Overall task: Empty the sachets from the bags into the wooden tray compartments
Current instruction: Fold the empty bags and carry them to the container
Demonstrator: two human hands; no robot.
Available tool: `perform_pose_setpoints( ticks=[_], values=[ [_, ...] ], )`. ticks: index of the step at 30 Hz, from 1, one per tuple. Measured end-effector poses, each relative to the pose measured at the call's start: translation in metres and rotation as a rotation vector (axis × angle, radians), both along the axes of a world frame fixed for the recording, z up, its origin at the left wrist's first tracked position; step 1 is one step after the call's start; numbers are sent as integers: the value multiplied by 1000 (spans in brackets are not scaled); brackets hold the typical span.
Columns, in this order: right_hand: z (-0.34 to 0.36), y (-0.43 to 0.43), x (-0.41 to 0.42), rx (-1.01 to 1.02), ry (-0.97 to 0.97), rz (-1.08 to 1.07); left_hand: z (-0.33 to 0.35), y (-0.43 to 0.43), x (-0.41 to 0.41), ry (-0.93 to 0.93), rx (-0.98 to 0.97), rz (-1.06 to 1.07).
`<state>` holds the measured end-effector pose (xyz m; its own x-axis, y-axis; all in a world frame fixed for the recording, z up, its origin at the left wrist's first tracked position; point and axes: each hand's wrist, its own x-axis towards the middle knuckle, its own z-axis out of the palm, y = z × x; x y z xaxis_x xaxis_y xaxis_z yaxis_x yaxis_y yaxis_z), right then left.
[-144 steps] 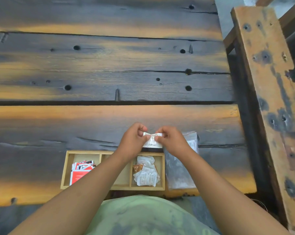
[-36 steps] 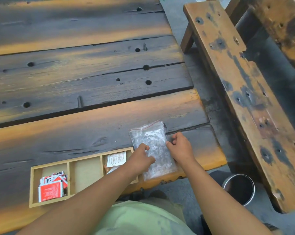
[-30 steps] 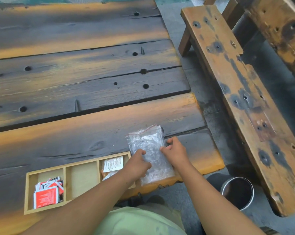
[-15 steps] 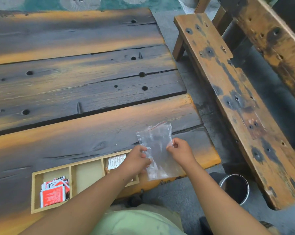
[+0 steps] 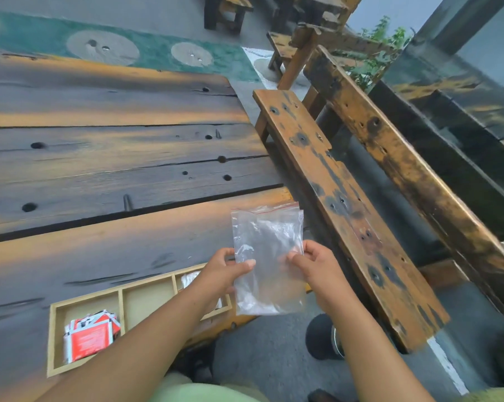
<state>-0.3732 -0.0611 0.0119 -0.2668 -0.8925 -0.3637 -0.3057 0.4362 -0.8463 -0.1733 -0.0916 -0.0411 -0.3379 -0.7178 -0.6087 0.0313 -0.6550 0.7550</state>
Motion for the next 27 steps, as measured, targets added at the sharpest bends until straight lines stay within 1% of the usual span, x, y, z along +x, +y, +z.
perform_pose_setpoints(
  ticks=[3,6,8,12,18,21,25,27],
  values=[
    [13,17,14,-3,-16,-37,2,7,10,179,29,4],
    [23,29,25,-1,-7,-61,4,12,21,244,11,-68],
    [27,35,30,7,14,-49,7,16,28,224,-19,-107],
    [31,37,38,6,3,-29,16,24,44,159,-73,-113],
    [37,25,56,-13,-5,71,26,20,71,104,-154,-7],
    [40,13,54,-25,-25,126,36,13,78,88,-216,22],
    [47,-2,40,-59,-67,185,51,5,73,29,-306,-10],
    [50,-6,29,-75,-92,215,57,2,64,35,-328,-9]
  ],
)
